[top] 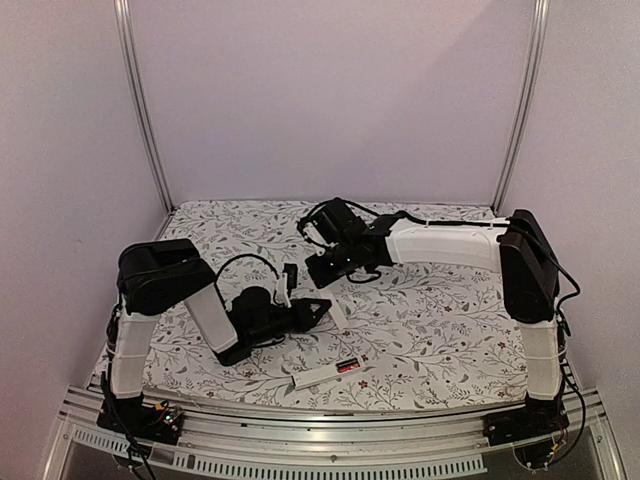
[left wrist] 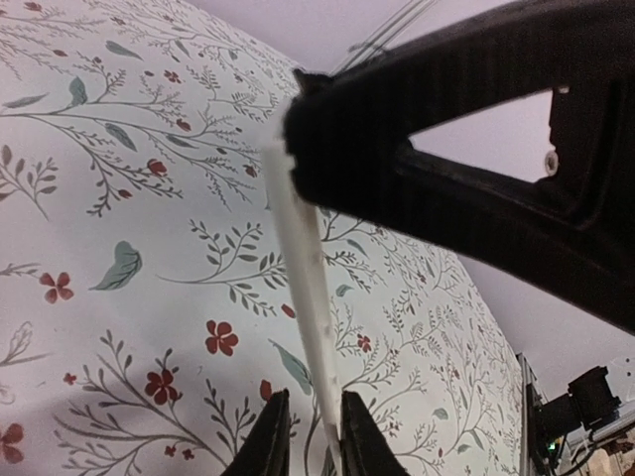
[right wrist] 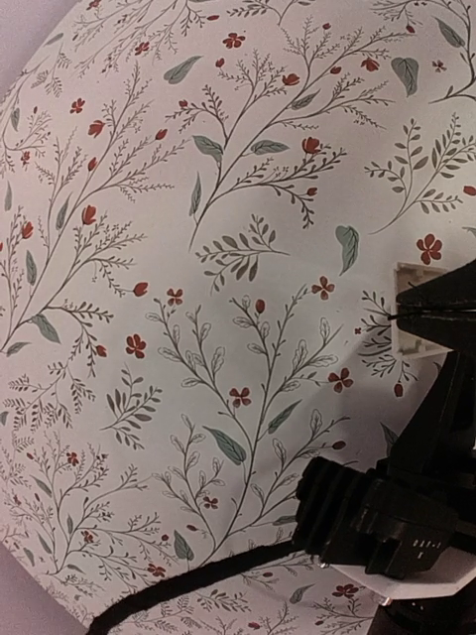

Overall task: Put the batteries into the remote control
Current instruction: Pass from the right arm to the left, then pass from the left arm to the right

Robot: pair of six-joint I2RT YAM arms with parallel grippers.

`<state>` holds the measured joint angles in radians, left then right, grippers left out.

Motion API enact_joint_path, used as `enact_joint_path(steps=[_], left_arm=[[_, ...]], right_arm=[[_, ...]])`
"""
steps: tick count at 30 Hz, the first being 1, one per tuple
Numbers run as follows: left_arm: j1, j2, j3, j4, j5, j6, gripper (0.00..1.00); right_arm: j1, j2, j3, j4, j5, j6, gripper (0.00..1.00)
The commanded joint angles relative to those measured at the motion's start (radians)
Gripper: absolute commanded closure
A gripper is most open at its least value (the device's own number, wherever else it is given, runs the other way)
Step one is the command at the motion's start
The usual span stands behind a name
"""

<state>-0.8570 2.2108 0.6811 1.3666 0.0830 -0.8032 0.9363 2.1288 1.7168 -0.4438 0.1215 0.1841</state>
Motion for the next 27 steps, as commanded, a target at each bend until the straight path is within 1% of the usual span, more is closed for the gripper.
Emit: enact_joint_path(steps=[1, 6, 7, 13, 14, 18, 21, 24, 27], left_arm=[[0.010, 0.020, 0.014, 0.058, 0.008, -0.004, 0.85], [0.010, 0.012, 0.005, 0.058, 0.005, -0.003, 0.99], [0.010, 0.009, 0.003, 0.055, 0.003, 0.001, 1.00], [0.010, -0.024, -0.018, 0.050, -0.003, 0.029, 1.00], [0.009, -0.032, -0.023, 0.046, -0.006, 0.040, 1.00], [0.009, -0.068, -0.041, 0.029, -0.022, 0.078, 1.00], [0.009, -0.117, -0.064, 0.029, -0.018, 0.115, 1.00], [-0.004, -0.194, -0.086, -0.008, -0.017, 0.180, 1.00], [-0.035, -0.316, -0.108, -0.062, -0.034, 0.284, 1.00]], right_arm=[[0.006, -0.030, -0.014, 0.013, -0.005, 0.011, 1.00], [0.006, -0.032, -0.019, 0.013, -0.005, 0.011, 1.00], [0.006, -0.033, -0.019, 0.013, -0.006, 0.011, 1.00], [0.006, -0.062, -0.025, 0.013, -0.001, 0.011, 1.00], [0.006, -0.075, -0.027, 0.014, -0.004, 0.011, 0.98], [0.006, -0.151, -0.051, 0.043, -0.036, -0.006, 0.73], [0.006, -0.257, -0.112, 0.100, -0.086, -0.032, 0.61], [0.006, -0.390, -0.232, 0.212, -0.169, -0.063, 0.53], [0.006, -0.549, -0.389, 0.313, -0.213, -0.089, 0.48]])
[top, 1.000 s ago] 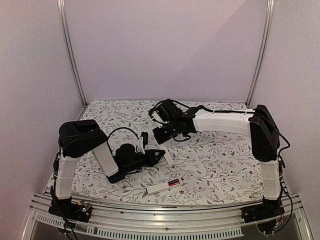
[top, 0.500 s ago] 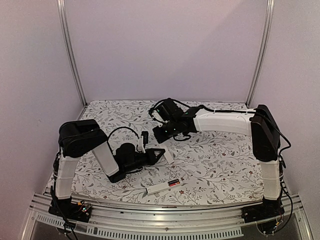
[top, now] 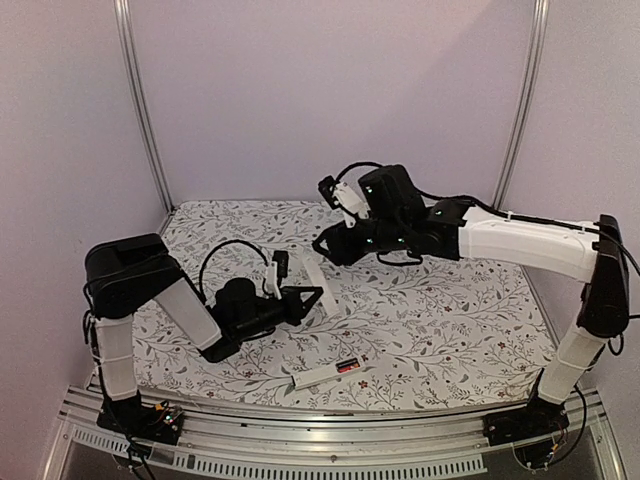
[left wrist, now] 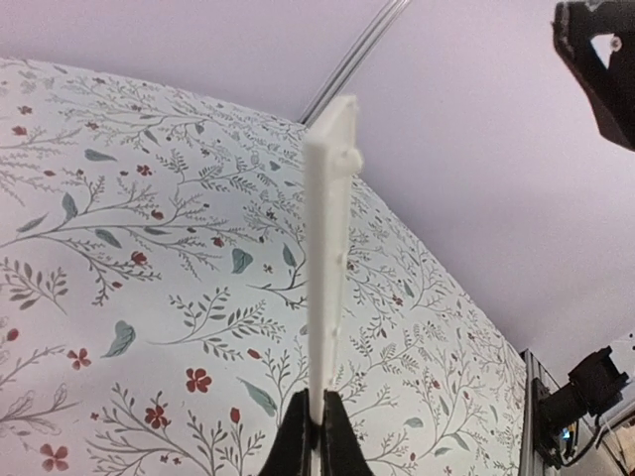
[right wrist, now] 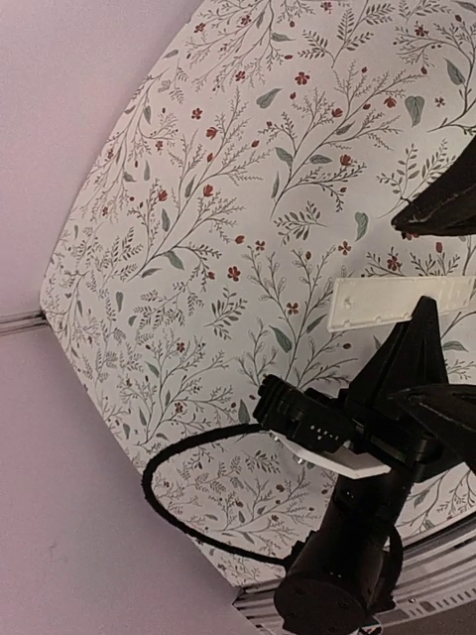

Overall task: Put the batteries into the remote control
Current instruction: Pass from the left arm to the right

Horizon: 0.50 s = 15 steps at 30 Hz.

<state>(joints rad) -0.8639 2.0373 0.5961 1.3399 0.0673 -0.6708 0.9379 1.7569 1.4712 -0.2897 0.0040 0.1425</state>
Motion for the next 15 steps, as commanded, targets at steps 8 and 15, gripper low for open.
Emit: enact_joint_path(steps=[8, 15], left_arm=[[-0.159, -0.461, -0.042, -0.277, -0.038, 0.409, 1.00], [-0.232, -0.673, -0.098, -0.380, 0.032, 0.477, 1.00]], right_arm=[[0.005, -0.416, -0.315, 0.189, -0.300, -0.086, 0.43], [0.025, -0.555, -0.455, 0.314, -0.542, -0.167, 0.40]])
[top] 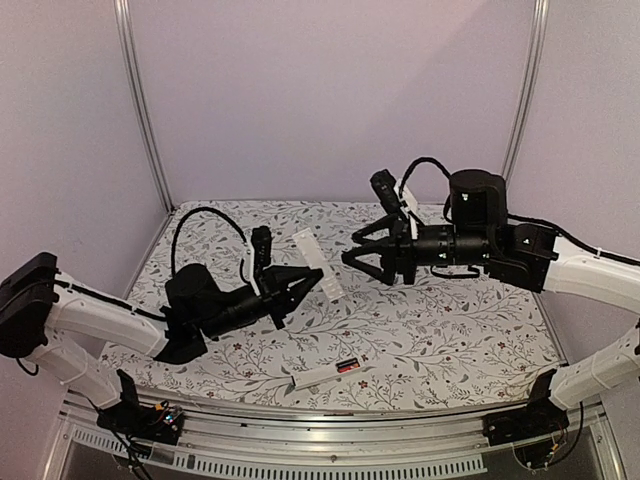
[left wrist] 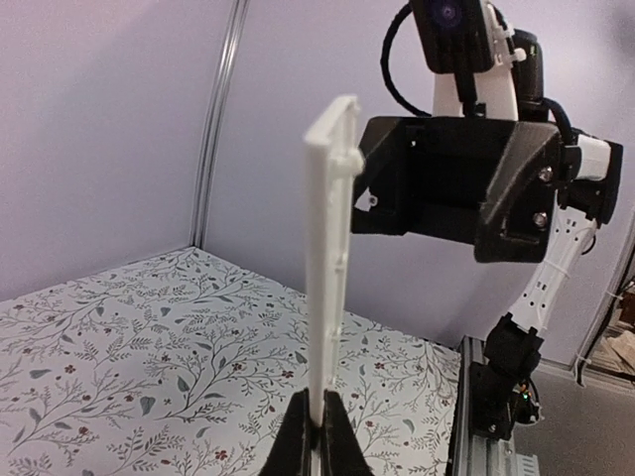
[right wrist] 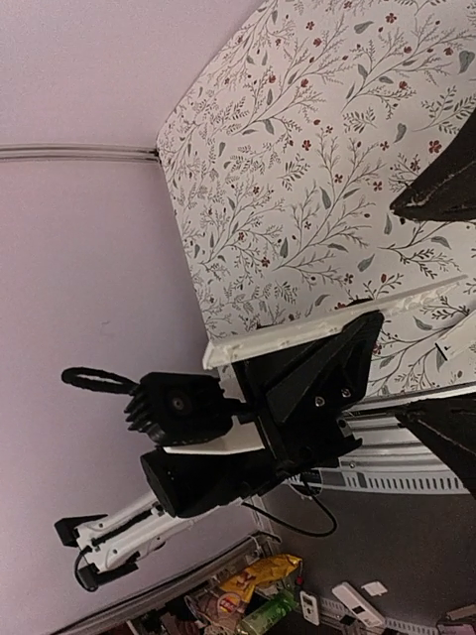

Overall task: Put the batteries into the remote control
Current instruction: Pass from the left arm to the right

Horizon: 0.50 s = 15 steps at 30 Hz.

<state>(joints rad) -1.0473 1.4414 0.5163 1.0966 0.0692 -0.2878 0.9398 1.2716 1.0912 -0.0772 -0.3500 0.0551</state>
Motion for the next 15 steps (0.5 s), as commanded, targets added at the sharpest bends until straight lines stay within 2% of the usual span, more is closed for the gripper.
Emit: enact_joint_path(steps=[1, 4, 11, 15], left_arm=[[-0.064, -0.102, -0.012, -0.167, 0.022, 0.111, 1.00], [-0.114, -0.153, 0.003, -0.245, 0.008, 0.157, 1.00], [-0.159, -0.287, 0.006, -0.291, 0.017, 0.163, 1.00], [-0.174, -0.314, 0.018, -0.318, 0.030, 0.179, 1.00]], right_arm=[[0.029, -0.086, -0.090, 0.121, -0.218, -0.110, 0.40], [0.050, -0.098, -0.083, 0.122, -0.240, -0.167, 0.40], [0.080, -0.059, -0.048, 0.062, -0.251, -0.222, 0.41], [0.130, -0.043, -0.047, 0.070, -0.187, -0.255, 0.42]])
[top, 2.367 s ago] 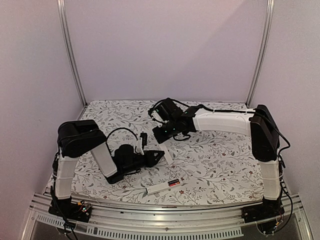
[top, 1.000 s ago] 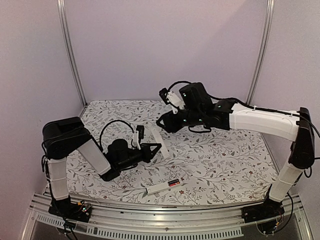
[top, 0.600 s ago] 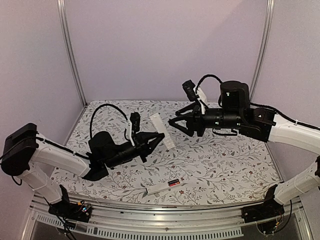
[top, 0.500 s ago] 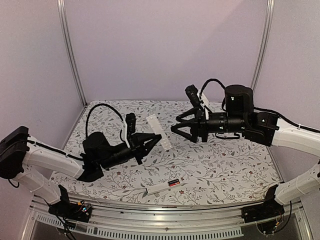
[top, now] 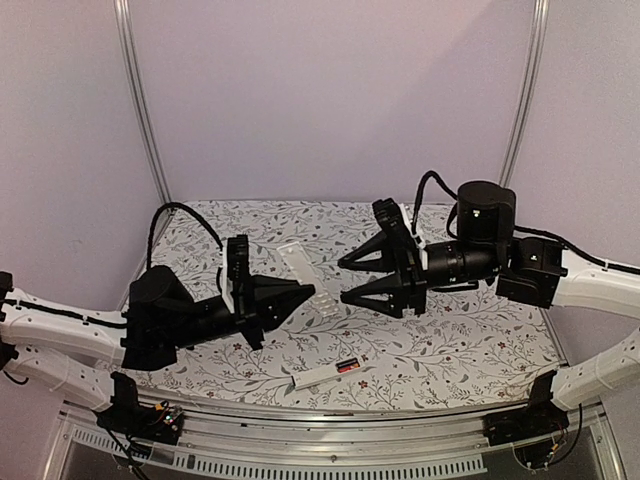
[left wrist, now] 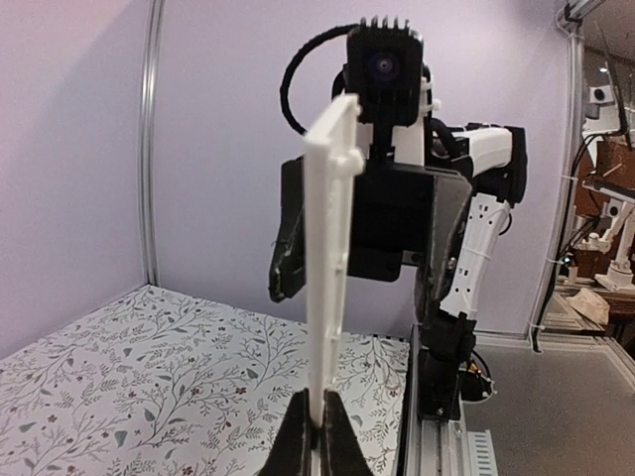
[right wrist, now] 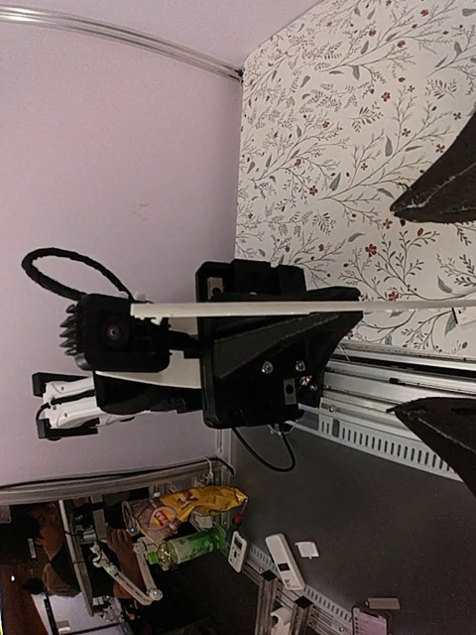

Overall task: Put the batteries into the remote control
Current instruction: Pass from the left arm to the right

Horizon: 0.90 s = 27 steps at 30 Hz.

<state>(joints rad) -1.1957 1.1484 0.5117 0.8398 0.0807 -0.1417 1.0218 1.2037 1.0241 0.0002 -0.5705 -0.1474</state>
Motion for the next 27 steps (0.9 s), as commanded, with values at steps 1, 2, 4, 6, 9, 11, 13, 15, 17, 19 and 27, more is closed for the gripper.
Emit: enact_joint_path(steps=[1, 2, 4, 6, 9, 11, 13, 15, 17, 19, 27], left_arm=[[-0.029, -0.021, 0.025, -0.066, 0.019, 0.039, 1.00], [-0.032, -0.022, 0.028, -0.071, 0.017, 0.041, 1.00], [-0.037, -0.024, 0.031, -0.075, 0.012, 0.043, 1.00], [-0.042, -0.030, 0.034, -0.074, 0.006, 0.044, 1.00], [-0.049, -0.034, 0.036, -0.076, -0.012, 0.052, 1.00], [-0.051, -0.034, 0.036, -0.078, -0.020, 0.054, 1.00], [-0.052, -0.032, 0.038, -0.077, -0.021, 0.054, 1.00], [-0.055, -0.032, 0.038, -0.079, -0.027, 0.055, 1.00], [-0.057, -0.030, 0.039, -0.084, -0.030, 0.057, 1.00], [-0.056, -0.028, 0.043, -0.091, -0.035, 0.061, 1.00], [-0.056, -0.037, 0.043, -0.093, -0.058, 0.064, 1.00]], right_arm=[[0.062, 0.035, 0.026, -0.008, 0.061, -0.065, 0.43], [0.071, 0.044, 0.032, -0.008, 0.069, -0.072, 0.43], [0.081, 0.066, 0.041, -0.008, 0.073, -0.079, 0.45], [0.088, 0.080, 0.044, 0.005, 0.082, -0.080, 0.48], [0.093, 0.100, 0.041, 0.038, 0.101, -0.067, 0.56], [0.095, 0.113, 0.042, 0.046, 0.115, -0.057, 0.60], [0.096, 0.119, 0.041, 0.054, 0.128, -0.049, 0.67], [0.096, 0.120, 0.036, 0.066, 0.121, -0.042, 0.70], [0.098, 0.119, 0.034, 0.076, 0.115, -0.033, 0.72], [0.098, 0.120, 0.039, 0.073, 0.122, -0.025, 0.75], [0.099, 0.120, 0.045, 0.043, 0.129, -0.027, 0.86]])
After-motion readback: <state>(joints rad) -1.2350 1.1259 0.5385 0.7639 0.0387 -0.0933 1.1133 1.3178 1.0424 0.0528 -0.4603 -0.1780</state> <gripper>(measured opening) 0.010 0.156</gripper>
